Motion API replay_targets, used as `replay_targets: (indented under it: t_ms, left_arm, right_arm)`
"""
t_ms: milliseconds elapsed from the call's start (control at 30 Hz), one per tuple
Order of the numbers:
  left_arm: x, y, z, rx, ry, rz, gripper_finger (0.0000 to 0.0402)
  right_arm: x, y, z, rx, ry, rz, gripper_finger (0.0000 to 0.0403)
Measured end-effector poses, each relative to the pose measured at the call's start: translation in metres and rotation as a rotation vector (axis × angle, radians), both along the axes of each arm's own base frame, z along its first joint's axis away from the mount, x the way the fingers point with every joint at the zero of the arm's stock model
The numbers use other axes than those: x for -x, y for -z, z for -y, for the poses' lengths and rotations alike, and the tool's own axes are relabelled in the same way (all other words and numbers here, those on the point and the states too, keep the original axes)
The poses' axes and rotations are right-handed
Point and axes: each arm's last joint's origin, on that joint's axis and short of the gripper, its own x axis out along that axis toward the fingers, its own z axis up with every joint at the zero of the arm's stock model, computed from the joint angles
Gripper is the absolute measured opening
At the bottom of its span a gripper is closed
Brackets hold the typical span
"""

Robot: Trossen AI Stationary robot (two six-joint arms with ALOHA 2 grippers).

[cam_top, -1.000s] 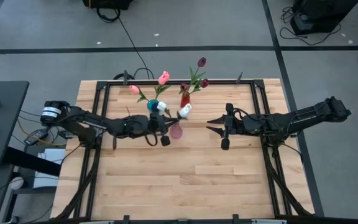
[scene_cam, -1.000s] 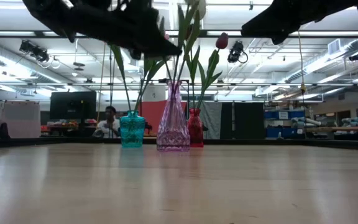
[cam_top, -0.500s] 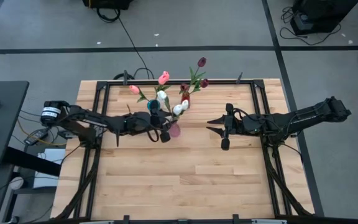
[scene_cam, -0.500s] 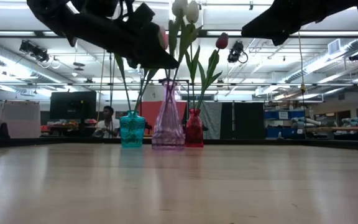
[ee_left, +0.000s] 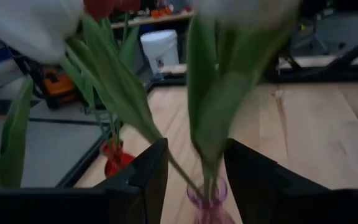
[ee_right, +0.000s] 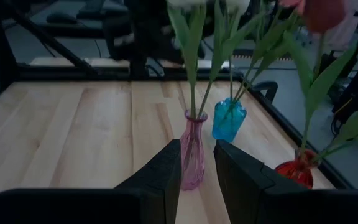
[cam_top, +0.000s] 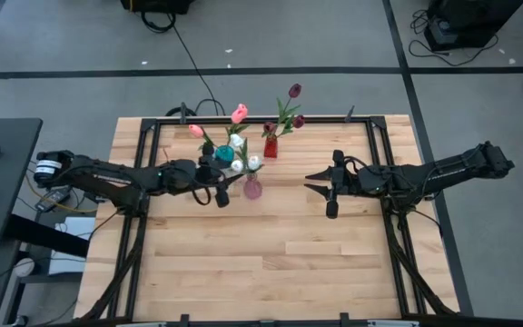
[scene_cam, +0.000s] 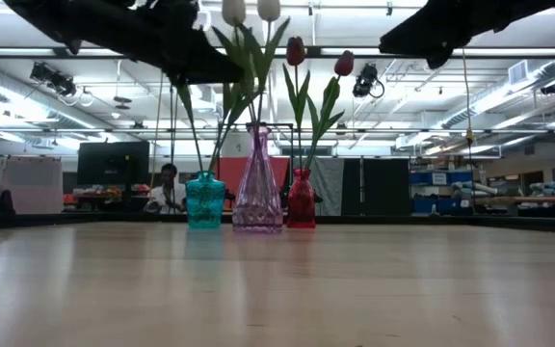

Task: Sort flowers into vase by color
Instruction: Put the white flower into the purple vase, then return to Home Position

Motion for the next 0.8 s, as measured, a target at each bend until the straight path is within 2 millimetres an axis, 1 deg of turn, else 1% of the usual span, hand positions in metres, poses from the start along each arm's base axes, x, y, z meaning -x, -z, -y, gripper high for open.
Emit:
replay_targets:
  t_ms: [100, 267, 333, 467, 700, 800]
  left_arm:
    - [0.008, -0.001, 0.000, 0.001, 0.006, -0.026, 0.0163]
    - [0.028, -0.021, 0.001, 0.004, 0.028, 0.034, 0.0163]
    - [0.038, -0.026, 0.002, 0.007, 0.047, 0.036, 0.0163]
    - [0.058, -0.037, 0.003, 0.008, 0.070, 0.099, 0.0163]
    - [0.094, -0.023, 0.003, 0.027, 0.062, 0.189, 0.0163]
    - [0.107, -0.024, 0.003, 0.025, 0.059, 0.246, 0.0163]
  right_arm:
    - [0.005, -0.004, 0.001, 0.002, 0.001, 0.018, 0.0110]
    - [0.017, -0.009, 0.004, 0.007, 0.050, 0.020, 0.0110]
    - [0.022, -0.011, 0.005, 0.008, 0.059, 0.016, 0.0110]
    - [0.033, -0.012, 0.007, 0.006, 0.072, 0.042, 0.0110]
    - [0.060, 0.002, 0.014, 0.009, 0.140, 0.130, 0.0110]
    - [0.073, 0.005, 0.016, 0.000, 0.153, 0.179, 0.0110]
